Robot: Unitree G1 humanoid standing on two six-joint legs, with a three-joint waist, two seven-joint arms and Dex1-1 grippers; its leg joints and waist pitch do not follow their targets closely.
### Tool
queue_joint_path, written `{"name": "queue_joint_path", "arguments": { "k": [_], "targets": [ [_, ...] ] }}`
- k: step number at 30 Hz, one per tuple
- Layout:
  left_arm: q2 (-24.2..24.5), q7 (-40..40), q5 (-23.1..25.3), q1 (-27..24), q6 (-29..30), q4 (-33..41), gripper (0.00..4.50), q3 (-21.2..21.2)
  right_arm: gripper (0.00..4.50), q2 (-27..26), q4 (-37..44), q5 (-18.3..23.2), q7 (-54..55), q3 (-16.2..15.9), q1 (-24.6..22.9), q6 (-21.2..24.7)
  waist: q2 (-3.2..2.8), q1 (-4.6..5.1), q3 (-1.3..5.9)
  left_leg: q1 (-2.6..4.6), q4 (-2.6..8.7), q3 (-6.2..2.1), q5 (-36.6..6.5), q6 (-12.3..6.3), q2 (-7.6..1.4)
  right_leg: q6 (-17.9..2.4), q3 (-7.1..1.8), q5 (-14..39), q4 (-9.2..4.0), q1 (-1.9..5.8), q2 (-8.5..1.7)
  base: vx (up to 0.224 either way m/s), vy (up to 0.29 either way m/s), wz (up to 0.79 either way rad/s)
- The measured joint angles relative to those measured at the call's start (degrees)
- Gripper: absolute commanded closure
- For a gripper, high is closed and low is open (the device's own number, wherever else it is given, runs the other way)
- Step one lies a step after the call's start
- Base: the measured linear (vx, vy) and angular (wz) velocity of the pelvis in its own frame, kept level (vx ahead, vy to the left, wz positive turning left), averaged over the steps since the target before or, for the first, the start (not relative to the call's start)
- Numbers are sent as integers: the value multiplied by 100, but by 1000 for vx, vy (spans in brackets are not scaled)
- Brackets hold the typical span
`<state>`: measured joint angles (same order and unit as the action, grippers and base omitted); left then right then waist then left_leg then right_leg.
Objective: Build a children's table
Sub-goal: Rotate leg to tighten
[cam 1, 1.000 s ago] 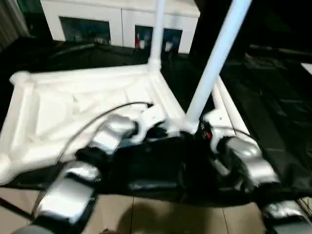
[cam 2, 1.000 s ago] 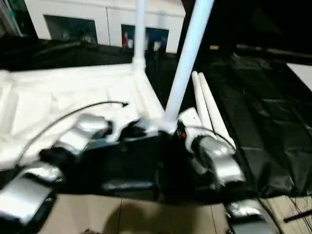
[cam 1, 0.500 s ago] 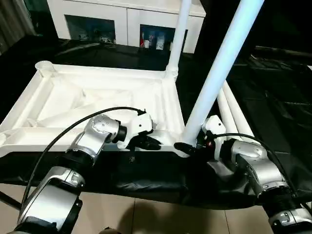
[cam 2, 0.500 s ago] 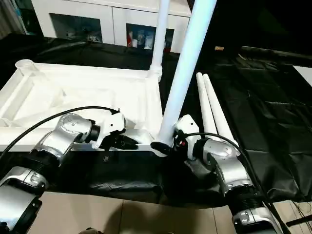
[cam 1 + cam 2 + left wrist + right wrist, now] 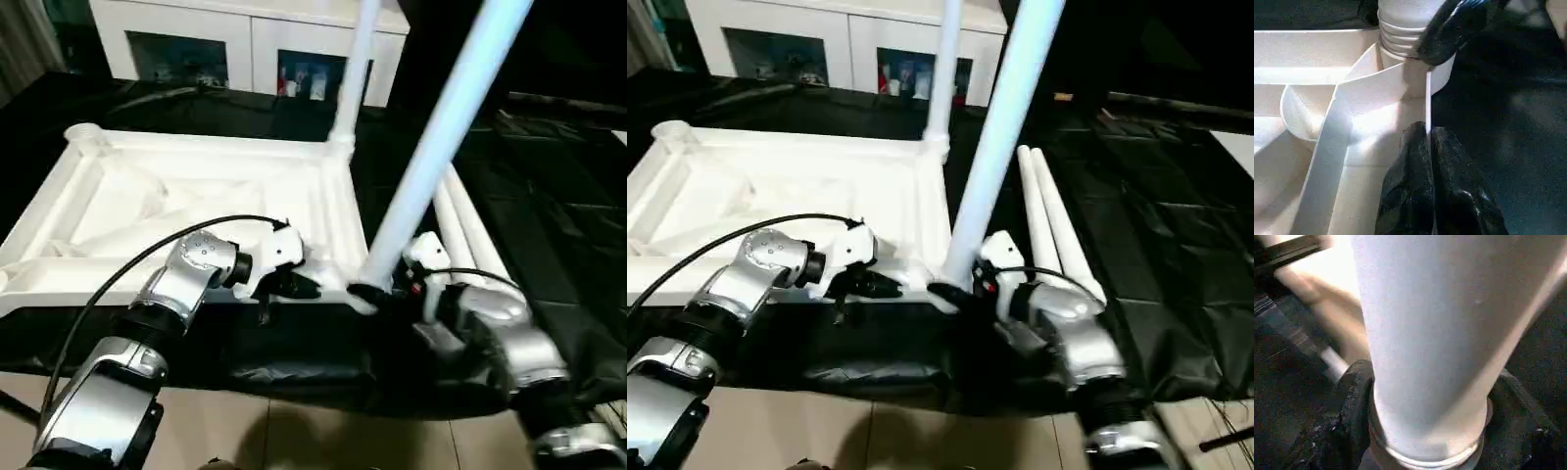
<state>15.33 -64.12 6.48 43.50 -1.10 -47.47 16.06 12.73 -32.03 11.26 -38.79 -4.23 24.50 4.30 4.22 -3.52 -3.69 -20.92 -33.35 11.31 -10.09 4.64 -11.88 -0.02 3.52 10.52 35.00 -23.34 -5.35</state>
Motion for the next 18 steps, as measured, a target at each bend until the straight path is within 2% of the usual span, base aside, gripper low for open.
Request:
{"name": "queue_joint_path", "arguments": {
  "k": [5,7,10,16,17,18],
  "targets": [
    [-516,1022,181,229,151,-394,450,4,178,-451,-516,-45,1418,393,317,-5,0,23,0,1,-11,0,0,0,4,17,-10,9,-6,4,0,0,0,0],
    [-841,1633,256,435,294,-706,450,-7,178,-773,-903,-47,2375,674,627,-20,-1,33,0,-5,-13,-1,0,0,4,18,-9,9,-6,-2,0,0,0,0],
    [-1288,2237,267,522,372,-915,450,-61,178,-885,-1248,-48,3165,909,886,-79,0,20,0,-12,-17,0,0,-1,5,17,-10,8,-12,-1,0,0,0,0],
    [-1375,2371,297,623,189,-1132,450,-61,178,-906,-1460,-115,3309,944,998,-280,-1,3,0,-14,-8,-4,0,0,3,-6,-3,-15,-6,-1,0,0,0,0],
    [-1375,2370,309,623,172,-1136,450,-61,143,-898,-1459,-114,3254,952,996,-305,-1,3,0,-14,-8,-4,0,-1,3,-6,-3,-15,-6,0,0,0,0,0],
    [-1375,2366,323,624,134,-1143,450,-55,143,-877,-1447,-116,3193,953,979,-323,-1,1,0,-15,-8,-4,0,-1,3,-7,-3,-16,-6,0,0,0,0,0]
  ]
}}
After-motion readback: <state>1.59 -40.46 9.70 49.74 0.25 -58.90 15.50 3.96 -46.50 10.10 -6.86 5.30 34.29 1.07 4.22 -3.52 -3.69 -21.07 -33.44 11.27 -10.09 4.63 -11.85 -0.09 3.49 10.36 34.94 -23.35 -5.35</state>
